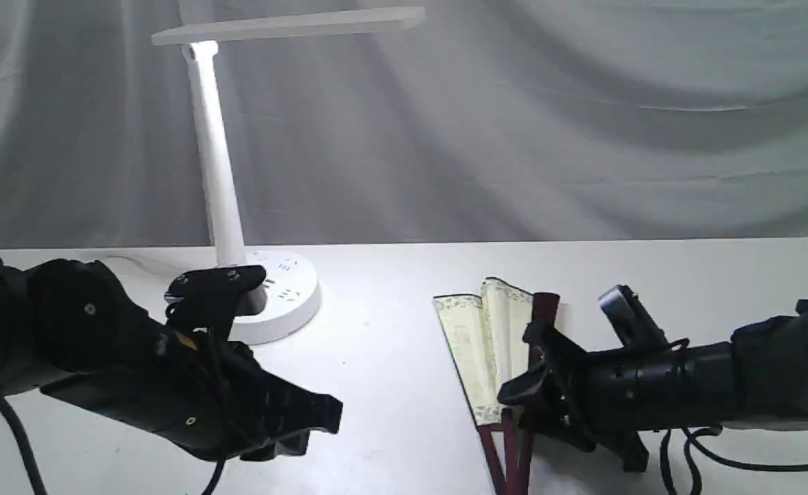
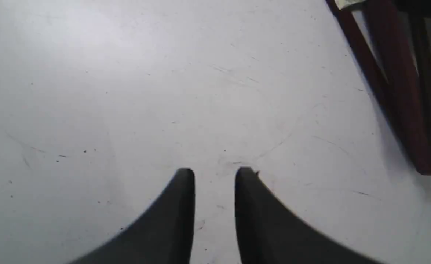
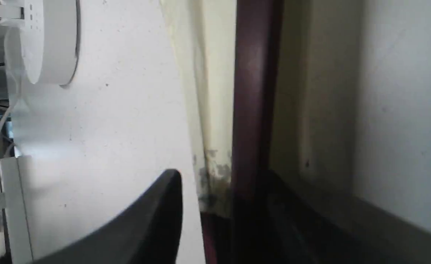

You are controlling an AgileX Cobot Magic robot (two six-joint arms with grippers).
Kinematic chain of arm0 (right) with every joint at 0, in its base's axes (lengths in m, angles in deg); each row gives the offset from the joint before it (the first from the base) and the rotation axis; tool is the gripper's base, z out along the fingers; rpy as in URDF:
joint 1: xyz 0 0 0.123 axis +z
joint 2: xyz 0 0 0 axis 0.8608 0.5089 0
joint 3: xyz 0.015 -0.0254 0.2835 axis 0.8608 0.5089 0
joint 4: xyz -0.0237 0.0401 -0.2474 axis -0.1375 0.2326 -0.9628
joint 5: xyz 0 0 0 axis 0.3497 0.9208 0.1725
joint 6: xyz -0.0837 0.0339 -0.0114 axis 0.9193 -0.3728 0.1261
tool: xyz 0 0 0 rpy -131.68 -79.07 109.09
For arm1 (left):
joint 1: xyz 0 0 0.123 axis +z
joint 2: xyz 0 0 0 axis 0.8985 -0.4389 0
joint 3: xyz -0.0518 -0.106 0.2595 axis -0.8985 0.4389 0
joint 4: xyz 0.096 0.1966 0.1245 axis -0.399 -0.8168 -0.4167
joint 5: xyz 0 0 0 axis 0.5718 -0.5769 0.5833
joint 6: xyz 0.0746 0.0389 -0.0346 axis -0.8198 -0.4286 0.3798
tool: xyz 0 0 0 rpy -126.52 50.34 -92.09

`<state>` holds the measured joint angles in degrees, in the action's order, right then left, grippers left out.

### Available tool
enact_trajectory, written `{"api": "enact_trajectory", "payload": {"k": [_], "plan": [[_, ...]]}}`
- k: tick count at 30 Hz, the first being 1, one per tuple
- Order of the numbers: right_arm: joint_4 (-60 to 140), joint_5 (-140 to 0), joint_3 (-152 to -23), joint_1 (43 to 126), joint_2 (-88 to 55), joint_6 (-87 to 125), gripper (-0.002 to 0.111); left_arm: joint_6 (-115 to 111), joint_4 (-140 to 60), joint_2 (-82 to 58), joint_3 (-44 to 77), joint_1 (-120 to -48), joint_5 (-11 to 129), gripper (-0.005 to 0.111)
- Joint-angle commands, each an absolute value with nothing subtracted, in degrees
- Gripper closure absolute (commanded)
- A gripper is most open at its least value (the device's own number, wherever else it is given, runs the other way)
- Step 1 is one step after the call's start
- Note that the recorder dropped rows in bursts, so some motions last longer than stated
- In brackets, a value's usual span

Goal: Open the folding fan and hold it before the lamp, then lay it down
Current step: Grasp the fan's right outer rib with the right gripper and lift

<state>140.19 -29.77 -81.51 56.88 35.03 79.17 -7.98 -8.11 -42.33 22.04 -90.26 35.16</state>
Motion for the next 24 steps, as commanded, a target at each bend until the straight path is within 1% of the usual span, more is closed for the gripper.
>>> {"api": "enact_trajectory", "payload": {"k": [1, 12, 20, 23, 24], "plan": [[139.6, -29.2, -81.3, 55.9, 35.6, 80.9, 0.078, -8.6, -8.0, -42.5, 21.7, -90.6, 35.4, 0.087], [139.6, -28.5, -81.3, 55.9, 35.6, 82.8, 0.093, -8.5, -8.0, -42.5, 21.7, -90.6, 35.8, 0.087], [139.6, -21.1, -81.3, 55.9, 35.6, 89.2, 0.102, -8.5, -9.3, -42.5, 21.7, -90.6, 36.5, 0.087], [139.6, -18.7, -81.3, 55.9, 35.6, 90.1, 0.108, -8.5, -9.3, -42.5, 21.7, -90.6, 36.6, 0.087], [139.6, -18.4, -81.3, 55.9, 35.6, 90.1, 0.108, -8.5, -9.3, -42.5, 21.7, -90.6, 36.6, 0.087]]}}
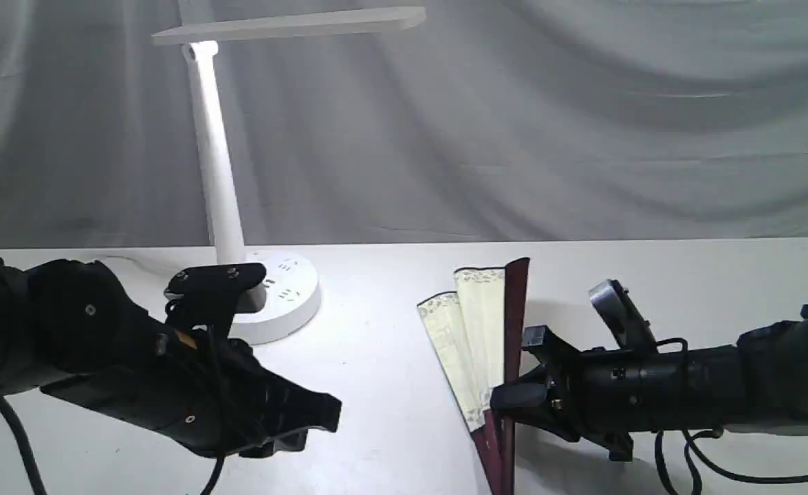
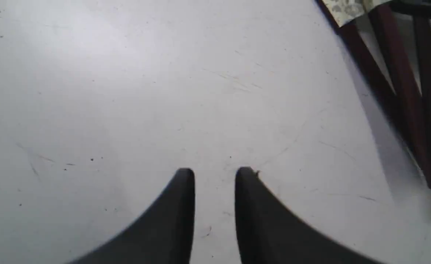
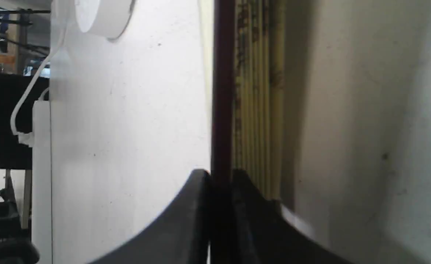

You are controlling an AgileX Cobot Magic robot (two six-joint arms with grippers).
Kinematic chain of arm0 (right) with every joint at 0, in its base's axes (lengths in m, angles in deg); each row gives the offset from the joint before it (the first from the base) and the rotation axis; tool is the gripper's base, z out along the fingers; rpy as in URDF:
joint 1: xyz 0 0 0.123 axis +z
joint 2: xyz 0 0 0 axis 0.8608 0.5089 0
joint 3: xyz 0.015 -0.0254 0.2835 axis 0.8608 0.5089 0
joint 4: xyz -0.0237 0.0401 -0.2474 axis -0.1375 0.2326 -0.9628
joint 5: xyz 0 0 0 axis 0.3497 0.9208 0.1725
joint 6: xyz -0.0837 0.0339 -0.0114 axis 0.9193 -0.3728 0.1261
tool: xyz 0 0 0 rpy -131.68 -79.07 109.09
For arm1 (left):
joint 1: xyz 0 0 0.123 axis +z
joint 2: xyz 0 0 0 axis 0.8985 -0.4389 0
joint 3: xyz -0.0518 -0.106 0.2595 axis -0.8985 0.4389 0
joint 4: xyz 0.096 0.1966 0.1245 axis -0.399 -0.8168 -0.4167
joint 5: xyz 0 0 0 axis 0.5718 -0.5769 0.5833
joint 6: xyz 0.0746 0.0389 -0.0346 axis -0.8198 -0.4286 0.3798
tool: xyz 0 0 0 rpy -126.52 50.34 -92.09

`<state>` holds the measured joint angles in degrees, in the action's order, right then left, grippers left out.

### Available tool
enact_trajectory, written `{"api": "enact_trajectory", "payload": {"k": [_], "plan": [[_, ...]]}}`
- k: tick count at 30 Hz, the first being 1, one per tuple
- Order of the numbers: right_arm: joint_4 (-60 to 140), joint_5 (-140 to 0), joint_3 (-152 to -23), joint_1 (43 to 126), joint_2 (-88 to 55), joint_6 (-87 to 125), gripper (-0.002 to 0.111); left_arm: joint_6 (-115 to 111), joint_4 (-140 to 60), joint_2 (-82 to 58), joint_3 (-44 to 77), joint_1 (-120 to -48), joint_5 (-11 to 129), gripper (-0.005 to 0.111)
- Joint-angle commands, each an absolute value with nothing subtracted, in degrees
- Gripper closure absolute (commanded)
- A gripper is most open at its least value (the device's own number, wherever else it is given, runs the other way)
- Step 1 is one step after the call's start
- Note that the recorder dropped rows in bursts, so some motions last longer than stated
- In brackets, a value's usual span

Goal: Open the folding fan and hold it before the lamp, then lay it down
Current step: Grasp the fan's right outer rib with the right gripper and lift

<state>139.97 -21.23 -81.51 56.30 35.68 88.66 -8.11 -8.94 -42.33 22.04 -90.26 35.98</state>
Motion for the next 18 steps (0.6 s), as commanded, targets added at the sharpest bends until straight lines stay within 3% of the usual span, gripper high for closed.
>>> {"api": "enact_trajectory", "payload": {"k": [1, 18], "plan": [[139.6, -17.8, -81.3, 55.9, 35.6, 90.1, 0.108, -8.5, -9.3, -42.5, 21.7, -90.6, 36.6, 0.087], [139.6, -7.7, -81.3, 55.9, 31.7, 90.1, 0.108, -11.6, -9.3, -42.5, 21.7, -90.6, 38.8, 0.087]]}}
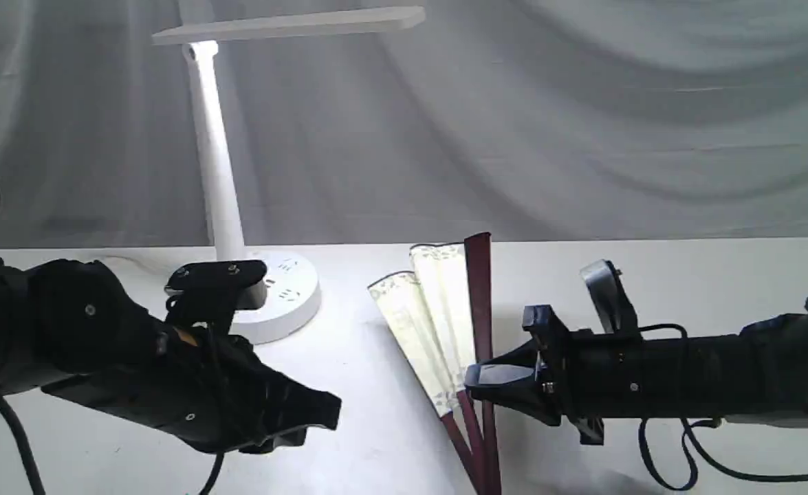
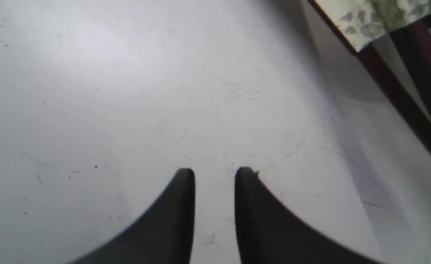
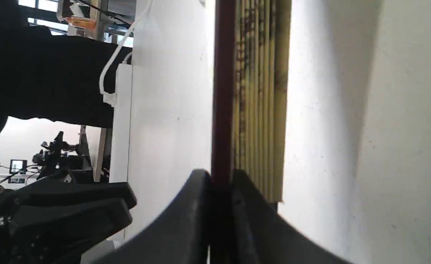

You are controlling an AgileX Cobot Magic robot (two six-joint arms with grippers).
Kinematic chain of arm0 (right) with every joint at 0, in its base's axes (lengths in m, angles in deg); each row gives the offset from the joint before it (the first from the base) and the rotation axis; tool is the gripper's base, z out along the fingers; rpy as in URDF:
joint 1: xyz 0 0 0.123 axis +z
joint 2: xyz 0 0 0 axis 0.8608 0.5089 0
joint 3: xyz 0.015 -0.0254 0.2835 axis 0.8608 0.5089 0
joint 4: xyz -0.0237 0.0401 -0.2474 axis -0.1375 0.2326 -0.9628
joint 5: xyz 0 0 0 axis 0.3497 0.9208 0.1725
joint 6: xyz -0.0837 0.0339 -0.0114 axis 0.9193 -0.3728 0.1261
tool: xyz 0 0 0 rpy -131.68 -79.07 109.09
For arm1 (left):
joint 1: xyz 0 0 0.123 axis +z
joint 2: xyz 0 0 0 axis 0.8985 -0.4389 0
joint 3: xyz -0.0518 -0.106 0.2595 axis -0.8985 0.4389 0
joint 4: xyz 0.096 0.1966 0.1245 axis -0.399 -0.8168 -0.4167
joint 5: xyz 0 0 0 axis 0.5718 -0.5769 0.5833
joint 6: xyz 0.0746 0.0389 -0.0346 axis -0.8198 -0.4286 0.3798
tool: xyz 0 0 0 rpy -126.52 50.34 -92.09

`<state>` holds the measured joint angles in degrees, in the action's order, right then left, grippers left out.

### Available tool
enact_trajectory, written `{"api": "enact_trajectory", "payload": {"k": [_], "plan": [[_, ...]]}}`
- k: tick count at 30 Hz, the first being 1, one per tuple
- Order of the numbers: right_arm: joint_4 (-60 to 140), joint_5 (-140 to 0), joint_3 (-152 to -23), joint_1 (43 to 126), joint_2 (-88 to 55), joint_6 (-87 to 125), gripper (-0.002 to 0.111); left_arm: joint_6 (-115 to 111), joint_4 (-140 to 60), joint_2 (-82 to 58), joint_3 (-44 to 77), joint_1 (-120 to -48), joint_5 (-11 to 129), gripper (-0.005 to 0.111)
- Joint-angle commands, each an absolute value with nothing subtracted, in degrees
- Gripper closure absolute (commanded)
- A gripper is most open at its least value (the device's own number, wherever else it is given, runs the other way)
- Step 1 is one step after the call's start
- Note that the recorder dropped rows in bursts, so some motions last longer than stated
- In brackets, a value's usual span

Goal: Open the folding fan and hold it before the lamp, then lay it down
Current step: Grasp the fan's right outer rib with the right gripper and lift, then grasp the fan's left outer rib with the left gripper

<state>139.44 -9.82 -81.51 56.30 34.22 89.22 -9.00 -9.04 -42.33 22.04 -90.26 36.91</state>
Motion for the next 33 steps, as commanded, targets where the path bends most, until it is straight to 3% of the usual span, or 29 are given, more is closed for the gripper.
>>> {"api": "enact_trajectory", "payload": {"k": [1, 16, 24, 33], "plan": [[139.6, -7.7, -81.3, 55.9, 30.7, 90.1, 0.108, -12.7, -9.3, -42.5, 21.7, -90.6, 39.5, 0.087], [139.6, -3.2, -81.3, 55.9, 26.1, 89.7, 0.108, -17.8, -9.3, -42.5, 23.2, -91.0, 62.7, 0.089], [139.6, -2.6, -81.3, 55.9, 26.1, 89.7, 0.108, -16.3, -15.9, -42.5, 31.4, -98.5, 82.1, 0.097], [139.6, -0.5, -81.3, 53.1, 26.1, 89.5, 0.108, 11.4, -28.5, -42.5, 40.7, -102.2, 105.0, 0.097]]}}
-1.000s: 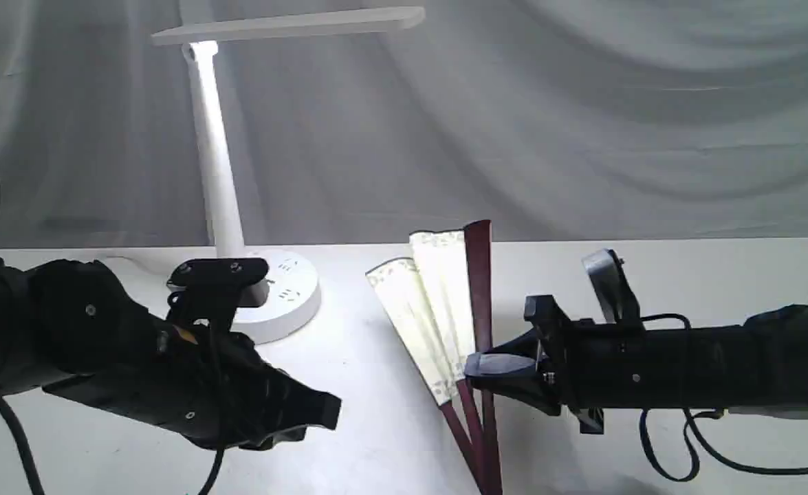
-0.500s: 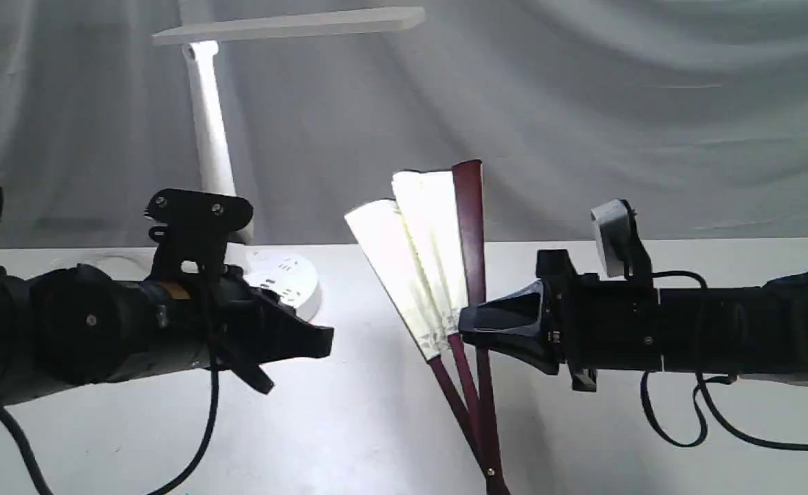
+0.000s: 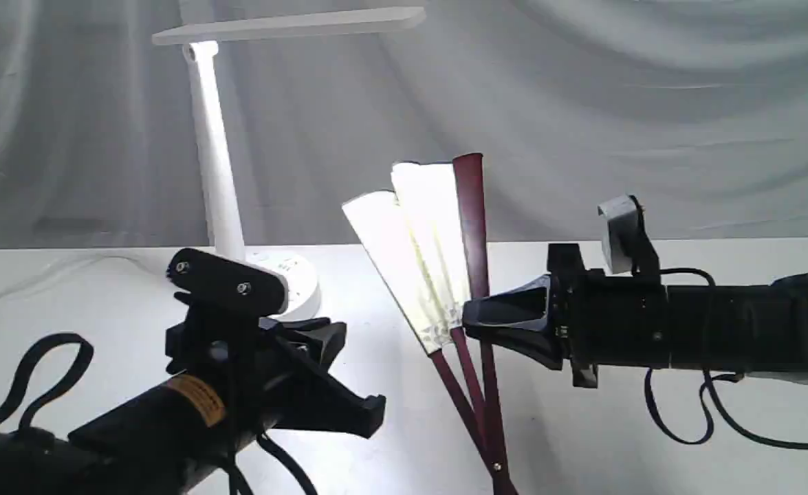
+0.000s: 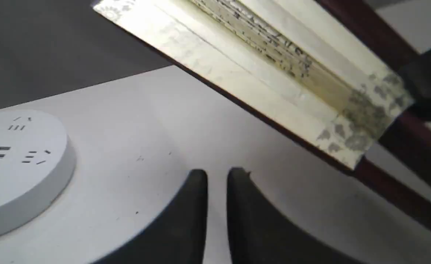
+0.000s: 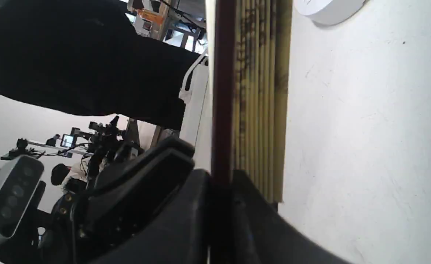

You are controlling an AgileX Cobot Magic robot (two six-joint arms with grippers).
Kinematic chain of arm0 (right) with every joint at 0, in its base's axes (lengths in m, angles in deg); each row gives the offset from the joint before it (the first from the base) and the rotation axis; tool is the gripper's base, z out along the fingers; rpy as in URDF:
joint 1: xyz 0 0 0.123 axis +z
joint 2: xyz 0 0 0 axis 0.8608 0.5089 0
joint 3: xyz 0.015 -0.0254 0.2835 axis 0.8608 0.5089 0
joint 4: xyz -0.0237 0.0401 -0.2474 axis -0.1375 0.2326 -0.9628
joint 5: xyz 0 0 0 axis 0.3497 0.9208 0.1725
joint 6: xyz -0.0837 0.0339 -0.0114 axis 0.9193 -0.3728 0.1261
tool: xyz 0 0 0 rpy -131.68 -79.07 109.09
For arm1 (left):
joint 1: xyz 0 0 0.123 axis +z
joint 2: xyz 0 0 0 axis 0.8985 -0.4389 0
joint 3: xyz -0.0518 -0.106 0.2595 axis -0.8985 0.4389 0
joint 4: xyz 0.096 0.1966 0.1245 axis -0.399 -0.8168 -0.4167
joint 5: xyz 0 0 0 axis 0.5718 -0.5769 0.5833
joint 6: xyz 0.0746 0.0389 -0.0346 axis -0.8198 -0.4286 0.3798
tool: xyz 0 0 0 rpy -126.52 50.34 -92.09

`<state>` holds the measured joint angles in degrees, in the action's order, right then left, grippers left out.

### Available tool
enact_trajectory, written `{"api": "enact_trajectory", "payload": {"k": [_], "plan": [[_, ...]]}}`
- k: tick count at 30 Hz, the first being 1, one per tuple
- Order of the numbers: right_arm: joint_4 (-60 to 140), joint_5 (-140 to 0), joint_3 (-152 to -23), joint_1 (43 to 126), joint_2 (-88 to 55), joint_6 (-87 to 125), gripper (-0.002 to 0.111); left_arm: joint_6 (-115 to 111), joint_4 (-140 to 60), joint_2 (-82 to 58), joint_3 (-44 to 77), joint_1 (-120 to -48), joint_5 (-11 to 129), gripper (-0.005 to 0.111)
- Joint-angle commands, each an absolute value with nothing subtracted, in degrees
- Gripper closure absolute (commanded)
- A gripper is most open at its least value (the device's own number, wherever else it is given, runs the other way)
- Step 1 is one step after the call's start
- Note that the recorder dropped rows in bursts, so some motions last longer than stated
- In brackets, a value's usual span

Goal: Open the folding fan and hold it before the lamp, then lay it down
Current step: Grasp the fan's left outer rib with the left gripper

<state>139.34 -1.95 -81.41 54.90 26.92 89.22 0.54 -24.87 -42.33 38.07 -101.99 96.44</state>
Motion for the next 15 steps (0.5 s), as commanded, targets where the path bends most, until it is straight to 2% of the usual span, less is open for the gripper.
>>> {"api": "enact_trajectory", "payload": {"k": [1, 5, 10, 15], "plan": [[139.6, -0.5, -81.3, 52.6, 26.1, 89.5, 0.108, 14.0, -28.7, -42.5, 41.6, -102.2, 107.9, 0.097], [139.6, -0.5, -81.3, 51.9, 26.1, 88.4, 0.108, 25.1, -28.7, -43.0, 43.9, -102.2, 119.6, 0.097], [137.9, -0.5, -81.3, 52.0, 26.1, 88.3, 0.108, 45.1, -28.1, -46.4, 43.7, -102.1, 121.4, 0.093], [135.2, -0.5, -81.3, 52.0, 26.1, 88.3, 0.108, 62.7, -29.7, -50.8, 43.7, -100.0, 124.2, 0.069]]}}
